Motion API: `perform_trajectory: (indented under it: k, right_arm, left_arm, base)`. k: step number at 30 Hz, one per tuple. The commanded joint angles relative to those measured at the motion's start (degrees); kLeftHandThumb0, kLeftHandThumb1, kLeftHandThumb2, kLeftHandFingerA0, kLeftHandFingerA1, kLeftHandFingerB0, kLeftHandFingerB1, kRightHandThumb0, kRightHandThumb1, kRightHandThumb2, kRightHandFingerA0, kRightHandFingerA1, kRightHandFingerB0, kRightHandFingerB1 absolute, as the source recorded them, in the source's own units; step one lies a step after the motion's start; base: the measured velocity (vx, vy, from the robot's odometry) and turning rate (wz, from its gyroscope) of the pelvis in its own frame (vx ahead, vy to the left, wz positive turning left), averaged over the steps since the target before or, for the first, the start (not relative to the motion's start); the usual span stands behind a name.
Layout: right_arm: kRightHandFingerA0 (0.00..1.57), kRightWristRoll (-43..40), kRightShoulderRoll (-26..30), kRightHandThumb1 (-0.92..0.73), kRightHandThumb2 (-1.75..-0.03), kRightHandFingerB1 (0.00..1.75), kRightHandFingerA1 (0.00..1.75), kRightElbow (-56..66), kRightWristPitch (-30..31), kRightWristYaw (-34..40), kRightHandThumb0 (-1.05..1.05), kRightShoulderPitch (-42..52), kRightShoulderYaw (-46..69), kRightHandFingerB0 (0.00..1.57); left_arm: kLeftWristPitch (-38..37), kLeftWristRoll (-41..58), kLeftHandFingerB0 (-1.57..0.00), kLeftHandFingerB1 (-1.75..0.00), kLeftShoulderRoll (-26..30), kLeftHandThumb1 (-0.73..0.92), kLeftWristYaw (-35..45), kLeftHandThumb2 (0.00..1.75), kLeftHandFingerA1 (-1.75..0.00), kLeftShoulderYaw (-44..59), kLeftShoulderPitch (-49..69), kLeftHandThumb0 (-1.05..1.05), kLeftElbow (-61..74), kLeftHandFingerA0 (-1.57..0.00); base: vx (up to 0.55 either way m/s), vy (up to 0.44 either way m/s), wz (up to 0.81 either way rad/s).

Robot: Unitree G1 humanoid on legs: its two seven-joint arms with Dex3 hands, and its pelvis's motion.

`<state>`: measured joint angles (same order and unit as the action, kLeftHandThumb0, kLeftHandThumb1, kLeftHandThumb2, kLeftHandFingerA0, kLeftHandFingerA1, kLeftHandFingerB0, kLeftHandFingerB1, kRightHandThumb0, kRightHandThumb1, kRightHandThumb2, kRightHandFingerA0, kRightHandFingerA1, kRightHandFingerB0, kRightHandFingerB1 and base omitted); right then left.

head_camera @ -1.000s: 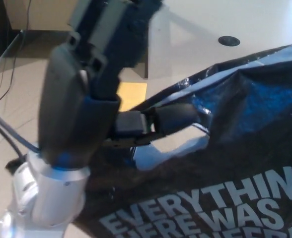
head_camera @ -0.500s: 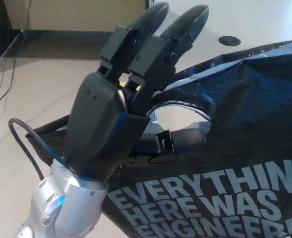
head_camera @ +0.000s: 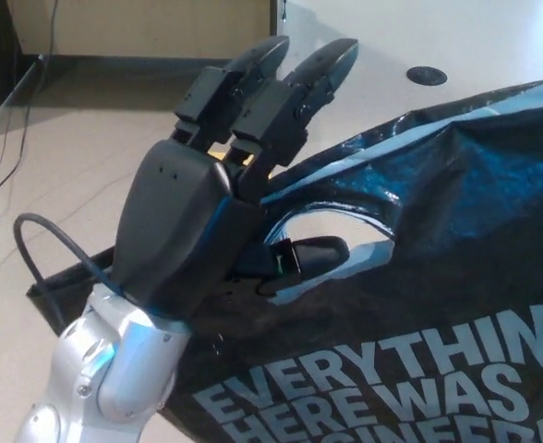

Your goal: A person is holding a plastic bag and the robot extends its left hand to grab the bag by hooking its thumb into the holes at the top and brings its hand down by its side. Then it extends its arm again to hand the plastic bag back to the person.

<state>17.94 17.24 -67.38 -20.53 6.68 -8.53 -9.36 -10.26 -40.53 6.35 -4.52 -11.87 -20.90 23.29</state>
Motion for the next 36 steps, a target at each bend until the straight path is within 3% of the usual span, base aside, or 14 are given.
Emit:
perform_trajectory:
  k: [1,11,12,15,21,25,26,27,32,33,34,35,36]
  right_arm:
    - [0.55,-0.07,1.15,-0.63,-0.59,0.37,0.41,0.0,-0.35,-0.33,-0.39,0.48,0.1,0.47]
    - [0.54,0.42,1.37,-0.63,-0.59,0.36,0.4,0.3,0.22,0.08,-0.39,0.31,-0.23,0.47]
    - [0.58,0.26,1.33,-0.64,-0.59,0.36,0.42,0.36,0.25,-0.13,-0.38,0.23,-0.13,0.47]
    - [0.6,0.3,1.22,-0.64,-0.59,0.37,0.43,0.35,0.14,0.14,-0.39,0.25,-0.18,0.48]
    - [0.56,0.51,1.51,-0.65,-0.59,0.37,0.41,0.78,-0.05,0.26,-0.38,0.36,-0.43,0.48]
    - [0.63,-0.41,1.28,-0.64,-0.59,0.37,0.44,0.89,-0.17,-0.49,-0.38,0.06,0.28,0.48]
    - [0.55,-0.36,1.17,-0.55,-0.79,0.48,0.54,0.99,-0.06,-0.45,-0.45,-0.24,0.27,0.44]
    - [0.58,-0.32,1.13,-0.64,-0.59,0.37,0.42,1.04,-0.05,-0.45,-0.38,-0.35,0.28,0.49]
    - [0.57,0.02,1.39,-0.63,-0.59,0.38,0.42,0.78,-1.37,-0.12,-0.37,-0.16,0.13,0.5]
    - [0.58,0.18,1.44,-0.64,-0.59,0.38,0.42,0.94,-1.01,-0.44,-0.39,-0.27,-0.08,0.49]
    - [0.61,0.16,1.45,-0.65,-0.6,0.38,0.42,1.02,-0.93,-0.57,-0.39,-0.27,-0.08,0.49]
    - [0.56,0.11,1.48,-0.55,-0.8,0.49,0.54,1.13,-0.91,-0.71,-0.46,-0.27,-0.09,0.44]
    - [0.56,0.14,1.53,-0.55,-0.8,0.49,0.54,1.17,-1.0,-0.72,-0.46,-0.28,-0.13,0.44]
  left_arm:
    - [-0.26,-1.81,0.0,-0.48,0.16,0.29,-2.61,0.86,-0.49,0.57,-2.67,-0.31,-2.21,-0.01]
    - [1.96,-7.16,0.0,-0.48,-1.86,0.33,-5.85,0.89,-0.48,-1.99,-8.27,-0.32,-7.76,0.0]
    - [2.43,-8.13,-0.11,-0.36,-2.48,0.42,-6.3,0.69,-0.41,-2.62,-9.6,-0.58,-9.19,-0.22]
    - [3.03,-10.59,-0.16,-0.37,-3.34,0.41,-8.45,0.7,-0.44,-4.05,-11.95,-0.57,-12.38,-0.3]
    - [5.14,-13.5,-0.16,-0.37,-6.41,0.41,-11.75,0.7,-0.44,-7.25,-16.39,-0.58,-20.02,-0.3]
    - [5.87,-13.13,-0.17,-0.37,-8.14,0.41,-13.24,0.7,-0.44,-8.47,-19.39,-0.55,-25.59,-0.3]
    - [6.23,-13.28,-0.18,-0.38,-8.41,0.42,-13.61,0.7,-0.45,-8.65,-20.32,-0.55,-27.02,-0.33]
    - [6.44,-13.45,-0.18,-0.38,-8.55,0.42,-14.02,0.7,-0.46,-8.86,-20.96,-0.55,-28.08,-0.33]
    - [6.12,-13.9,-0.17,-0.38,-8.5,0.42,-17.52,0.69,-0.46,-10.07,-23.86,-0.5,-34.75,-0.35]
    - [3.39,-11.38,-0.14,-0.49,-8.27,0.43,-19.02,0.92,-0.8,-9.34,-24.77,-0.22,-38.07,-0.61]
    - [2.71,-10.79,-0.34,-0.33,-8.02,0.7,-19.39,0.63,-1.46,-9.18,-25.24,-0.27,-39.1,-0.71]
    - [1.33,-9.5,-0.43,-0.34,-7.38,0.76,-19.27,0.63,-1.21,-8.69,-25.97,-0.2,-40.45,-1.04]
    - [0.05,-8.16,-0.43,-0.34,-6.86,0.76,-18.86,0.63,-1.21,-8.21,-26.39,-0.2,-41.23,-1.04]
  base:
    - [0.0,0.0,0.0]
    - [0.0,0.0,0.0]
    - [0.0,0.0,0.0]
    - [0.0,0.0,0.0]
    - [0.0,0.0,0.0]
    - [0.0,0.0,0.0]
    - [0.0,0.0,0.0]
    - [0.0,0.0,0.0]
    - [0.0,0.0,0.0]
    - [0.0,0.0,0.0]
    - [0.0,0.0,0.0]
    - [0.0,0.0,0.0]
    - [0.0,0.0,0.0]
